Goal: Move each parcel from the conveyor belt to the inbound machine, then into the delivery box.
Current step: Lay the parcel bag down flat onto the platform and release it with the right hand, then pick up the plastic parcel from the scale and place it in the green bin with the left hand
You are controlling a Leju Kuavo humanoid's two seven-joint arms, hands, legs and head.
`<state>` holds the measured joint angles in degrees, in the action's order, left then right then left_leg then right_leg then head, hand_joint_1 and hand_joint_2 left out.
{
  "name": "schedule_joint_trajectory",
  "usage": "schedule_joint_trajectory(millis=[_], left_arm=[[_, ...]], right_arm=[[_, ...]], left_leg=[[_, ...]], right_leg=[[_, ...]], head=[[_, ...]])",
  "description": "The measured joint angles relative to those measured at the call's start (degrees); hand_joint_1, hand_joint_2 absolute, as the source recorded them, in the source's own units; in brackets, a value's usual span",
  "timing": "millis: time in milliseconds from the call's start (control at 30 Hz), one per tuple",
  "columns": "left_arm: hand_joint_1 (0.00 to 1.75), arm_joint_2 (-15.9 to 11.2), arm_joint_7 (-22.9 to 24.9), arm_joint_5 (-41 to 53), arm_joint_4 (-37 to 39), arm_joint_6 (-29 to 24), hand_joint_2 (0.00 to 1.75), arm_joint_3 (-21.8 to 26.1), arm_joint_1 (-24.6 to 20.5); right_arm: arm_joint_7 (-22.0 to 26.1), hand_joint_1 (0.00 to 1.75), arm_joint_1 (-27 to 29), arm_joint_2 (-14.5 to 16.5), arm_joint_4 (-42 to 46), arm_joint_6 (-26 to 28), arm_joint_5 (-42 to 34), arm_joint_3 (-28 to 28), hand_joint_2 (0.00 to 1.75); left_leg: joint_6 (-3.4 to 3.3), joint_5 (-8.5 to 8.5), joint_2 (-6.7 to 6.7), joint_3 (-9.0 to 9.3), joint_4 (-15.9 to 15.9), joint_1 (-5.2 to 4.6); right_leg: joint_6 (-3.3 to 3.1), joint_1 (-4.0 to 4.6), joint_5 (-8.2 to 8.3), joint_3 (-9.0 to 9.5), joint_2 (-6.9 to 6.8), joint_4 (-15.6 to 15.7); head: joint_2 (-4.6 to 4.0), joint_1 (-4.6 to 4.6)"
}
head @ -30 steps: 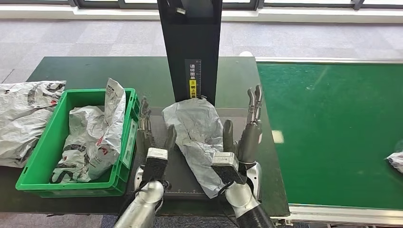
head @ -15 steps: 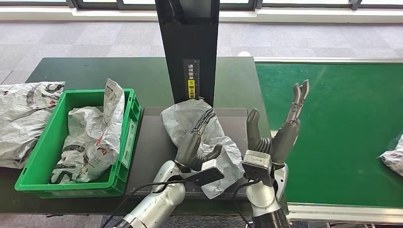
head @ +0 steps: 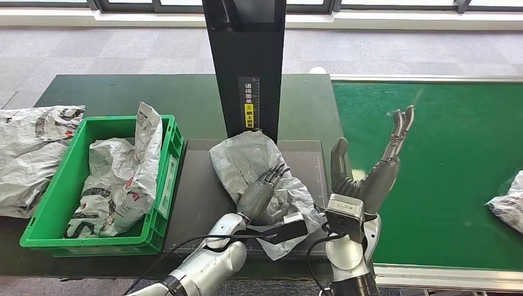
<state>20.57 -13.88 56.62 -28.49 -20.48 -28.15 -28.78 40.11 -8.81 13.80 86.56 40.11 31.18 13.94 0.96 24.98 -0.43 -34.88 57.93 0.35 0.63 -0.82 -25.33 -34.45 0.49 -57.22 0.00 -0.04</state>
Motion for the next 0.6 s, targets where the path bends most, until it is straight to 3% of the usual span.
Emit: schedule_joint_trajectory(millis=[67,200,433,600], left_arm=[[0.0,0.0,2.4,2.6,1.6,1.8,1.75,-1.1,-0.2],[1.73,0.0,4.3,4.5,3.3,3.0,1.75,-2.3,-0.7],[1.75,0.0,7.5,8.4,4.9,8.3,1.75,-3.9,-2.1],[1.75,0.0,8.6,10.0,5.2,9.2,1.75,-4.6,-2.5]], right_arm=[[0.0,0.0,0.0,0.0,0.0,0.0,-0.2,0.0,1.75],[0.0,0.0,0.0,0.0,0.0,0.0,-0.4,0.0,1.75],[0.0,0.0,0.0,0.0,0.0,0.0,-0.8,0.0,1.75],[0.0,0.0,0.0,0.0,0.0,0.0,-1.1,0.0,1.75]], left_leg=[[0.0,0.0,0.0,0.0,0.0,0.0],[0.0,0.0,-0.02,0.01,0.0,0.0],[-0.05,0.04,-0.13,0.23,0.0,0.0],[-0.11,0.13,-0.13,0.53,0.0,0.0]], right_leg=[[0.0,0.0,0.0,0.0,0.0,0.0],[0.0,0.0,0.0,0.03,-0.01,0.0],[0.02,0.0,-0.07,0.34,-0.13,0.0],[0.04,0.0,-0.12,0.66,-0.15,0.0]], head=[[0.0,0.0],[0.0,0.0],[0.0,0.0],[0.0,0.0]])
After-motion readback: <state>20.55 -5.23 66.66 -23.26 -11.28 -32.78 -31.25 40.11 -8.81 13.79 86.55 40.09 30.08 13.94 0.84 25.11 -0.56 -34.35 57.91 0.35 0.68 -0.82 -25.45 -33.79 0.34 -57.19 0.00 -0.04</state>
